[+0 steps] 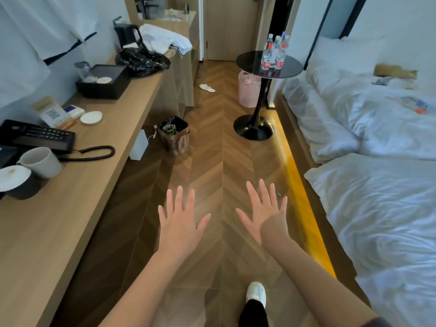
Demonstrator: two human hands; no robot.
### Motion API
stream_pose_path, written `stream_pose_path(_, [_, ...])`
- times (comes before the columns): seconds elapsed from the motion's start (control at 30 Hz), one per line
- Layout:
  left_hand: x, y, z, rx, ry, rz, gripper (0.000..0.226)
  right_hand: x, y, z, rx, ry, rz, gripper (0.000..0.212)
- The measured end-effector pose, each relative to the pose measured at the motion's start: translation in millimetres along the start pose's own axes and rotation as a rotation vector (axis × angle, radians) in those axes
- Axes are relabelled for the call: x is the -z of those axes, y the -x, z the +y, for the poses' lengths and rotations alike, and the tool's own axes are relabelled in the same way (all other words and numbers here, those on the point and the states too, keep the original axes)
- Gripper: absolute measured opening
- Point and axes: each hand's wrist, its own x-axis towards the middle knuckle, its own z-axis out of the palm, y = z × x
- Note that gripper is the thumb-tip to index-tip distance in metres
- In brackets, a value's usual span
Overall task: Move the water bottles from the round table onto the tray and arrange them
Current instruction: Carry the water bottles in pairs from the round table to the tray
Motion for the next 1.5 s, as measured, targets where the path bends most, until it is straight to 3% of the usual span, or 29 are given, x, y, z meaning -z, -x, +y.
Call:
stream_pose_path(0.43, [-30.8,-126.0,136.5,0.084,0.044,0.030,0.077,31.6,-140.2,126.0,0.134,0.056,-0.005,0.074])
stream_pose_path(0.63, [-38.2,-166.8,166.7,0.084,0.024,0.026,0.077,42.3,-181.6,154.5,0.129,0.052,-0.040,0.075])
stream_pose_path(1.5, [-33.8,-542.6,204.8,-0.030,-0.035,-0.043,0.075,55.1,-520.1,190.0,-0.021,0.018,-0.041,0.076])
